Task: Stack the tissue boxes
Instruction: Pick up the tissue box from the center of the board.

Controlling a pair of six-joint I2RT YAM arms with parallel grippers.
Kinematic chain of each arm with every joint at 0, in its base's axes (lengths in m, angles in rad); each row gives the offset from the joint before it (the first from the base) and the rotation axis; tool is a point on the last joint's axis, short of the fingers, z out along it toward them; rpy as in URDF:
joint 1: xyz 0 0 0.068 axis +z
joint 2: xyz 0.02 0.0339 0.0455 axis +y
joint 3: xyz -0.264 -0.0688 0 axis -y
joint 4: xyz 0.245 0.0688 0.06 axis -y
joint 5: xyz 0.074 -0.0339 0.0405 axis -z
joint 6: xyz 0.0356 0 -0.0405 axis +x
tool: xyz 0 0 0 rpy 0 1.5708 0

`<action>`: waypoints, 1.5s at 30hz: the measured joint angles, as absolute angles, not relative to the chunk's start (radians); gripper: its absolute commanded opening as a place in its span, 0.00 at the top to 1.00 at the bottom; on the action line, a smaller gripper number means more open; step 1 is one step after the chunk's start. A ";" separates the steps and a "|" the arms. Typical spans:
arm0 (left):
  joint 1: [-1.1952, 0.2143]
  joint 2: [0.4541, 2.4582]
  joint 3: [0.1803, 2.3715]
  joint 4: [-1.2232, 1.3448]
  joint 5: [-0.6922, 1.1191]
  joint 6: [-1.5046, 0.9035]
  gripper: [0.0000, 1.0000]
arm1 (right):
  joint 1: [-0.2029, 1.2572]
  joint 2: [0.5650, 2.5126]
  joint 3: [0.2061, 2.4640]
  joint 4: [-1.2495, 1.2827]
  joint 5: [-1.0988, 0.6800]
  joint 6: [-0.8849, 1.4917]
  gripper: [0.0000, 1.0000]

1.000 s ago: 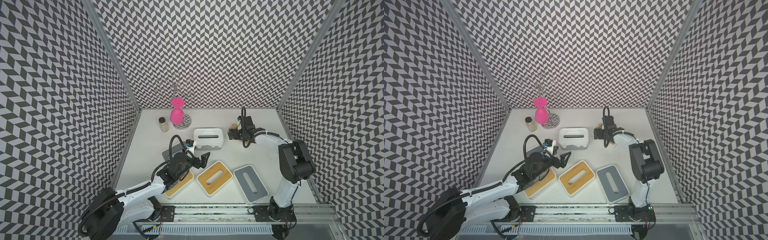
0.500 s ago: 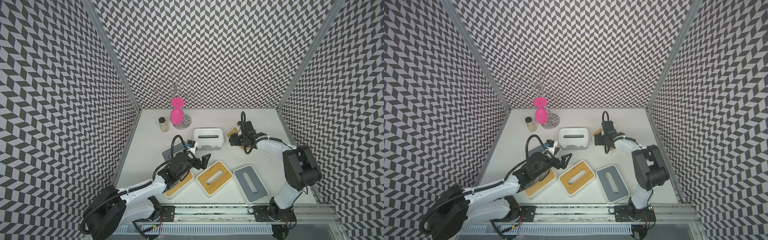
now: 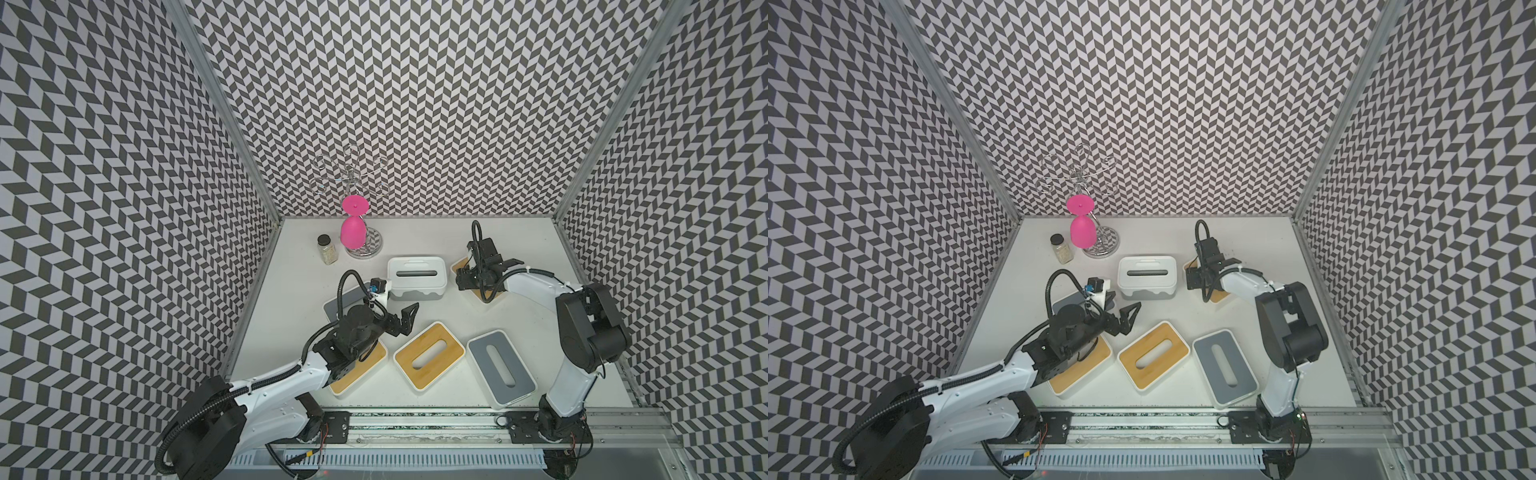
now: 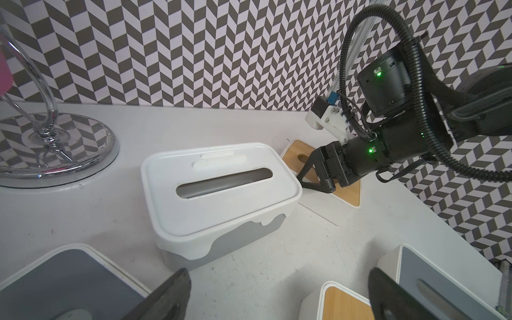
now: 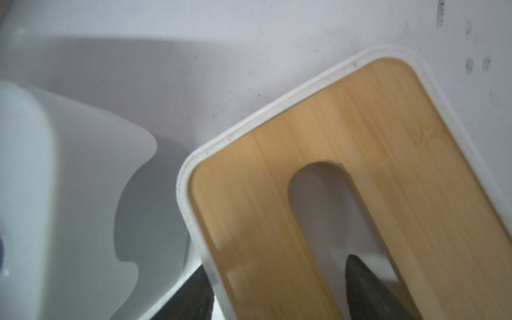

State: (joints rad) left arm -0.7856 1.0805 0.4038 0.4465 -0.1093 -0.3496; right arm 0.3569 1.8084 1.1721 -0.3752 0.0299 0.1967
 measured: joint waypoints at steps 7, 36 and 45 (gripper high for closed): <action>-0.786 1.081 0.402 0.446 -0.120 -0.349 0.00 | 0.356 1.824 1.195 -0.383 0.078 0.167 0.42; -0.786 1.061 0.448 0.359 -0.135 -0.352 0.01 | 0.342 1.706 1.213 -0.448 0.092 0.159 0.60; -0.783 0.970 0.539 0.223 -0.178 -0.427 0.00 | 0.357 1.586 1.268 -0.507 0.024 0.170 0.58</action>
